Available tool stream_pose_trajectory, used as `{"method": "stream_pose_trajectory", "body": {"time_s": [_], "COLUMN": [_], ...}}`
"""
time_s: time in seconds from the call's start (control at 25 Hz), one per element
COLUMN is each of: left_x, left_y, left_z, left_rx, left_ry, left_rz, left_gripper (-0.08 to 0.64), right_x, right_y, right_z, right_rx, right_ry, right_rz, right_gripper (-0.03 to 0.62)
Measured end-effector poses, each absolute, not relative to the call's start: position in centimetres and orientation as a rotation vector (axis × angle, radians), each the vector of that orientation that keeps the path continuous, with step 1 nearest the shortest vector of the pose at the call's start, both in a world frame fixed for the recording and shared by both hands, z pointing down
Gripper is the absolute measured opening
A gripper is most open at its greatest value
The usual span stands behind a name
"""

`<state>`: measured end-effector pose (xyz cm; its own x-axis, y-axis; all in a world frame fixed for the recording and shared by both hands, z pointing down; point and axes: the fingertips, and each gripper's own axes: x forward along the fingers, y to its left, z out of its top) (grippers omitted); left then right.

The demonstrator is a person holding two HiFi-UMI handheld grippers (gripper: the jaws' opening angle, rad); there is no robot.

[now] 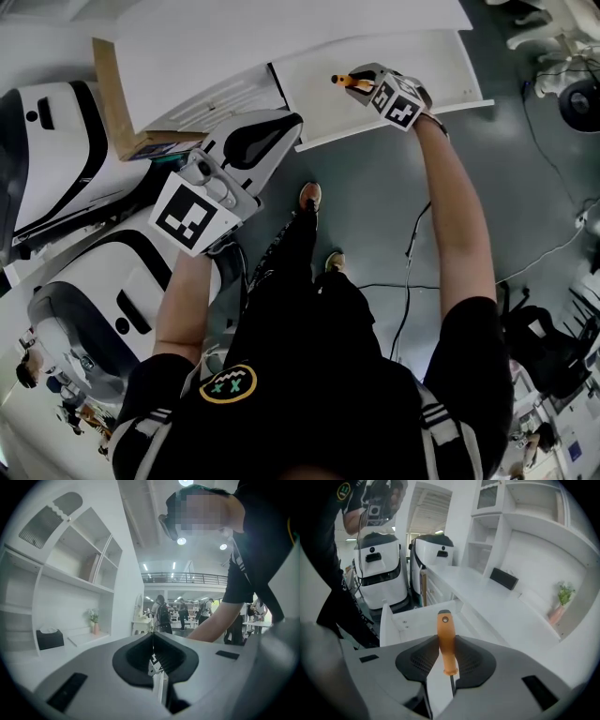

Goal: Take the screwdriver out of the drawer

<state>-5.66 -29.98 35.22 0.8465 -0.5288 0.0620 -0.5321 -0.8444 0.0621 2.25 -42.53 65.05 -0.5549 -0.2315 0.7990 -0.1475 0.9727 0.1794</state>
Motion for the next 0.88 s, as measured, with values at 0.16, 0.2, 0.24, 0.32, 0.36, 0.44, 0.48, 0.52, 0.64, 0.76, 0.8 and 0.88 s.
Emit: {"method": "stream_pose_trajectory", "body": {"time_s": [0.16, 0.2, 0.24, 0.32, 0.36, 0.44, 0.48, 0.52, 0.64, 0.76, 0.8, 0.88], "left_x": [-5.3, -5.2, -5.1, -4.9, -4.7, -4.4, -4.4, -4.4, -4.2, -3.6, -3.4, -3.0], "left_y": [-29.2, -28.9, -28.7, -28.3, -28.1, -27.7, -27.4, -27.1, -26.2, -25.4, -25.1, -24.3], "left_z": [34.6, 34.4, 34.3, 34.3, 34.1, 33.8, 33.7, 33.6, 32.9, 32.3, 32.1, 31.6], "left_rx": [2.953, 2.958, 2.969, 3.009, 3.021, 3.036, 3.047, 3.055, 3.066, 3.076, 3.080, 3.091], "left_ry": [-0.849, -0.848, -0.846, -0.838, -0.835, -0.831, -0.829, -0.828, -0.827, -0.825, -0.823, -0.818], "left_rz": [0.059, 0.059, 0.061, 0.068, 0.066, 0.062, 0.062, 0.060, 0.051, 0.046, 0.044, 0.038], "left_gripper": [0.020, 0.020, 0.020, 0.020, 0.020, 0.020, 0.020, 0.020, 0.020, 0.020, 0.020, 0.020], "right_x": [2.4, 2.4, 2.5, 2.8, 3.0, 3.1, 3.1, 3.0, 3.1, 3.5, 3.6, 4.0], "right_y": [-41.4, -41.0, -40.6, -40.1, -39.8, -39.2, -38.9, -38.4, -37.0, -35.6, -35.0, -33.9], "right_z": [61.9, 61.3, 60.6, 59.0, 58.1, 56.2, 55.2, 54.2, 51.0, 48.2, 47.3, 45.6], "right_rx": [0.339, 0.351, 0.364, 0.395, 0.415, 0.460, 0.483, 0.506, 0.569, 0.628, 0.647, 0.684], "right_ry": [-2.237, -2.248, -2.259, -2.285, -2.303, -2.344, -2.366, -2.389, -2.455, -2.510, -2.526, -2.557], "right_rz": [-0.116, -0.117, -0.122, -0.131, -0.132, -0.133, -0.134, -0.135, -0.141, -0.149, -0.153, -0.163], "right_gripper": [0.130, 0.130, 0.130, 0.130, 0.130, 0.130, 0.130, 0.130, 0.130, 0.130, 0.130, 0.130]}}
